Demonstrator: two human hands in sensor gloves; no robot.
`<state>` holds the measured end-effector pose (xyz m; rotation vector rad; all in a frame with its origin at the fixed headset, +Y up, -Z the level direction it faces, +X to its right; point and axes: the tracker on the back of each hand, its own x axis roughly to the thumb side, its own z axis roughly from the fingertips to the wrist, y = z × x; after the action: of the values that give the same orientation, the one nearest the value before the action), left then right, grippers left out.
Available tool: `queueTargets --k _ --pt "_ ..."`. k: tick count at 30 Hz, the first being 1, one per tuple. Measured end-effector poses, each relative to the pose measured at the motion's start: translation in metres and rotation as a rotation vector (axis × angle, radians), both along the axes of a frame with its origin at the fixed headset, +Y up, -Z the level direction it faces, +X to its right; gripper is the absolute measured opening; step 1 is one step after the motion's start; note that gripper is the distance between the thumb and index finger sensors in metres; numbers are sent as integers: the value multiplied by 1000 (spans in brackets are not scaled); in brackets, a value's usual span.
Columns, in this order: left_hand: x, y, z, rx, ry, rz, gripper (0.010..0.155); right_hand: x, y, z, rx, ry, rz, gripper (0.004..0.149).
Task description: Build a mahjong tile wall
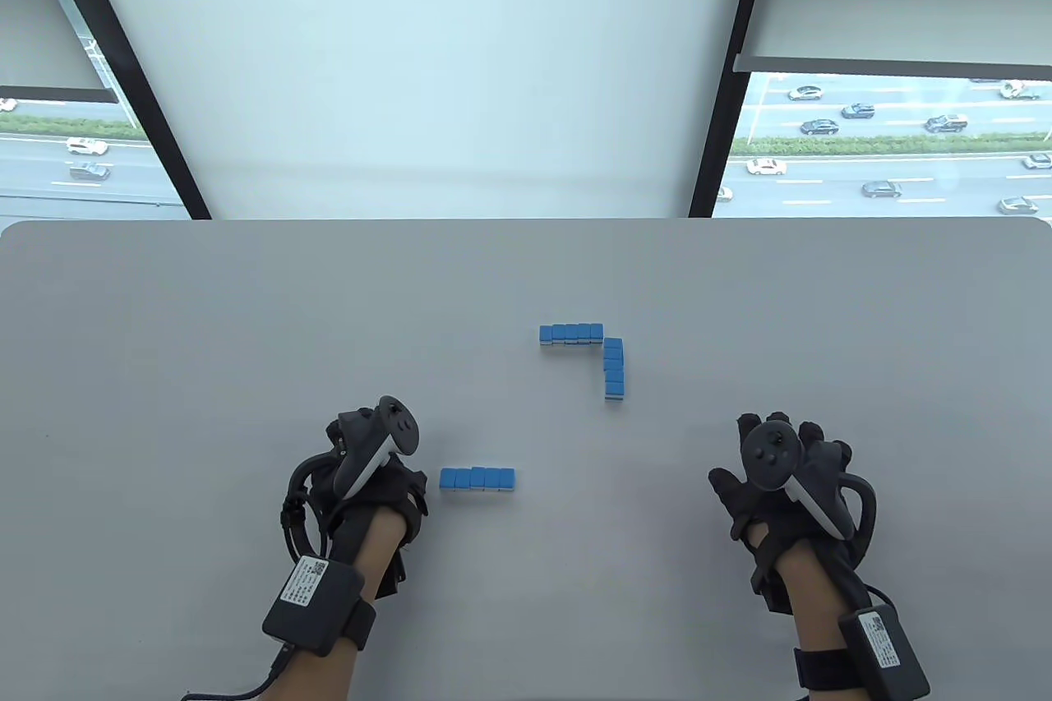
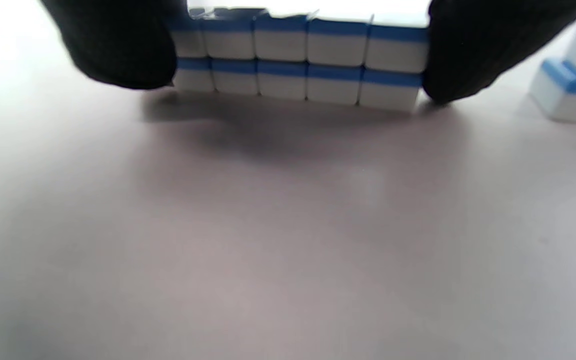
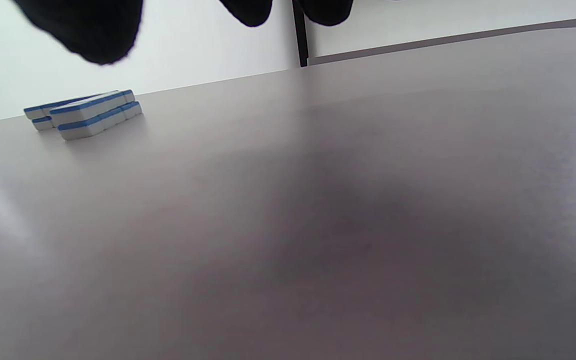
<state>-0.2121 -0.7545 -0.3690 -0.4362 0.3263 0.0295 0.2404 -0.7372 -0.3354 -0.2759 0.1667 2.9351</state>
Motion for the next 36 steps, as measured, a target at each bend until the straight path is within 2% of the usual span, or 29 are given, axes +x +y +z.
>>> queueTargets --k 6,11,15,19,23,25,31,36 --pt "-8 -1 -18 20 -36 -32 109 1 0 1 3 -6 3 81" --pt "-19 2 -53 -20 -76 -31 114 2 0 0 5 -8 1 81" --pt "-23 4 -83 -56 -24 -10 116 3 -1 1 -4 -7 -12 81" --pt "-13 6 -110 -86 37 17 117 4 -1 2 -5 -14 -2 81" --pt "10 7 -124 -95 29 16 116 6 0 2 -1 -21 -4 81" --pt "32 7 -127 -100 -1 10 116 6 0 2 0 -22 -8 81" --pt "89 8 -127 -109 -64 12 117 6 -1 2 1 -16 -4 82" --pt "141 8 -118 -112 -98 4 116 5 -1 2 4 -10 -6 82"
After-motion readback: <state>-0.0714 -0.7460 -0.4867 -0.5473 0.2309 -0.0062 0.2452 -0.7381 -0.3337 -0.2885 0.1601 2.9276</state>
